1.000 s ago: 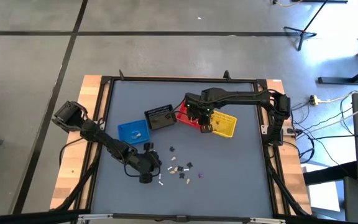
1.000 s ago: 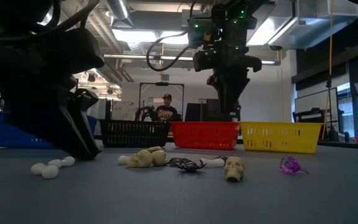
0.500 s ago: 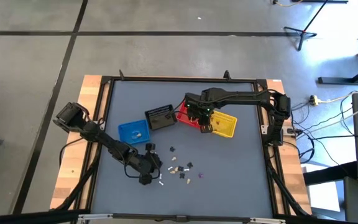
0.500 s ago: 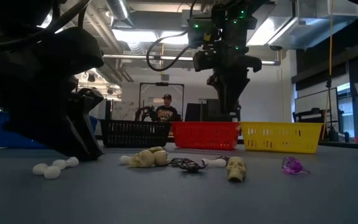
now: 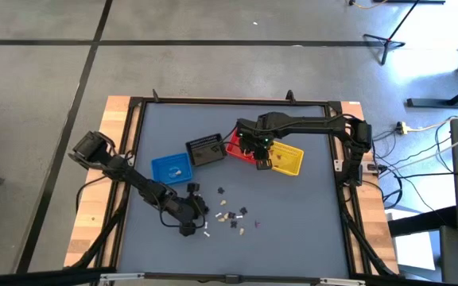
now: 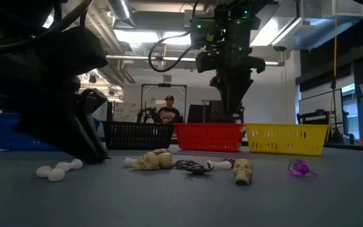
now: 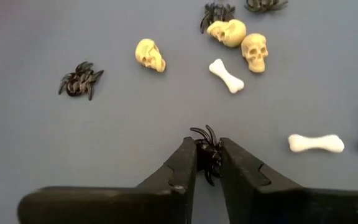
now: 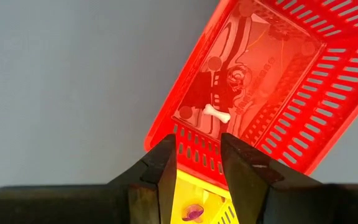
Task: Sort Halloween decoration
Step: Put the black spider toy into the black bin
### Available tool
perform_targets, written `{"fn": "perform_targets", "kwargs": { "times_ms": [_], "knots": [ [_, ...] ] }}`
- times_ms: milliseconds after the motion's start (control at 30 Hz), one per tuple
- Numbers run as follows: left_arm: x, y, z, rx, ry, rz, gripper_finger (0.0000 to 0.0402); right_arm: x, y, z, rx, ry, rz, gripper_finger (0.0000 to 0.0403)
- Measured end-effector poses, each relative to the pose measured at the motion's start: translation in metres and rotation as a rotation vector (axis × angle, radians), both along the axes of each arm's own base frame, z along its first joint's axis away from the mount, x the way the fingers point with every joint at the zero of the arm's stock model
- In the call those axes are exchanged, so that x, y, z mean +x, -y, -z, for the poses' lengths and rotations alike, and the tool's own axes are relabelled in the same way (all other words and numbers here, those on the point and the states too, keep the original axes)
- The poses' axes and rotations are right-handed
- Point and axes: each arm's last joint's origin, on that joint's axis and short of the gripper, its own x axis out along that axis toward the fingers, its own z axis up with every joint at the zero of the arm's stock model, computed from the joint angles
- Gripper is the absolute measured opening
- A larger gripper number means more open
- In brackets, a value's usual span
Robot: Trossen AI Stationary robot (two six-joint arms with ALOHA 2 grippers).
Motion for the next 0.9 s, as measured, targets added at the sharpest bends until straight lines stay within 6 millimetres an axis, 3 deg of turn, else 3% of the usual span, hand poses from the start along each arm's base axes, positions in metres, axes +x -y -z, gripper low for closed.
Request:
{"fn": "perform_targets", "kwargs": {
  "times_ms": [900],
  "knots": [
    [0.0049,0.0025,-0.0044,-0.013,0.023,0.0,0.0031,0.0,0.0,0.0,0.0,0.0,0.0,0.0124]
  ]
}}
